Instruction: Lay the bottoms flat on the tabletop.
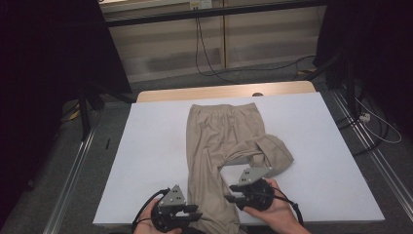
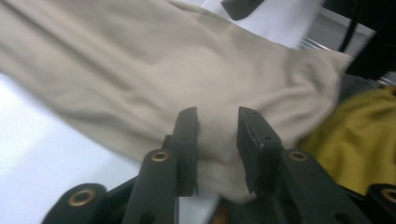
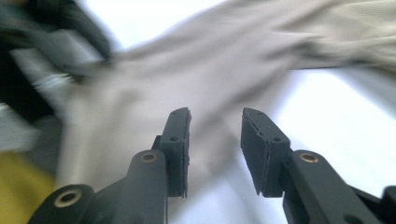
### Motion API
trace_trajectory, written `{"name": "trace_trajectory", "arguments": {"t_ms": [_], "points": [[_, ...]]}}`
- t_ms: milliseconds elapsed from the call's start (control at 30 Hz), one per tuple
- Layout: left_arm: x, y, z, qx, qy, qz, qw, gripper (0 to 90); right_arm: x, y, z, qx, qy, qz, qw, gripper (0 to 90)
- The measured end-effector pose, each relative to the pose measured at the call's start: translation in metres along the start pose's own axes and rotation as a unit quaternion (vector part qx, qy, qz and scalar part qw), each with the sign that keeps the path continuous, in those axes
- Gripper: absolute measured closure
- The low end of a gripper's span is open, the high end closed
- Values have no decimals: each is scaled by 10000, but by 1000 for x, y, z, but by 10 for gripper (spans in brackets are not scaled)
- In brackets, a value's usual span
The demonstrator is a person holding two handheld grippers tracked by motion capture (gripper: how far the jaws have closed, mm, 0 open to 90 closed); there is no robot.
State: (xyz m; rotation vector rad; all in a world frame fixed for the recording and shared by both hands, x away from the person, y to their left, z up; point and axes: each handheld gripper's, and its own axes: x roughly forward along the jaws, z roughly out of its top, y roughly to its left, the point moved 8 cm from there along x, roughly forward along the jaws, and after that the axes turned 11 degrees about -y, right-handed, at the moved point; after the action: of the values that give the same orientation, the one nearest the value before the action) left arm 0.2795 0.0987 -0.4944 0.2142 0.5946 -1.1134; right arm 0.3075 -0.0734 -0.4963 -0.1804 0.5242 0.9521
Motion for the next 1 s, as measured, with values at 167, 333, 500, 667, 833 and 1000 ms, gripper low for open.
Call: {"name": "trace_trajectory", "arguments": {"t_ms": [167, 333, 500, 667, 833, 1000], "points": [[5, 21, -1, 29, 18, 305, 9995, 668, 19, -20, 0, -40, 187, -124, 9997, 659], [9, 33, -9, -44, 204, 423, 9989, 680, 19, -14, -9, -28, 317, -38, 9995, 900], [11, 31, -9, 143, 270, 524, 9982, 699, 1, -8, -20, 230, 382, 36, 9990, 900], [10, 33, -9, 76, 231, 527, 9983, 713, -11, 0, -28, 379, 437, 112, 9983, 900], [8, 29, -11, -68, 370, 489, 9981, 898, -14, -4, -30, 392, 437, 105, 9982, 843], [-1, 28, -14, -13, 573, 625, 9964, 900, -12, -11, -24, 326, 315, -43, 9990, 717]]}}
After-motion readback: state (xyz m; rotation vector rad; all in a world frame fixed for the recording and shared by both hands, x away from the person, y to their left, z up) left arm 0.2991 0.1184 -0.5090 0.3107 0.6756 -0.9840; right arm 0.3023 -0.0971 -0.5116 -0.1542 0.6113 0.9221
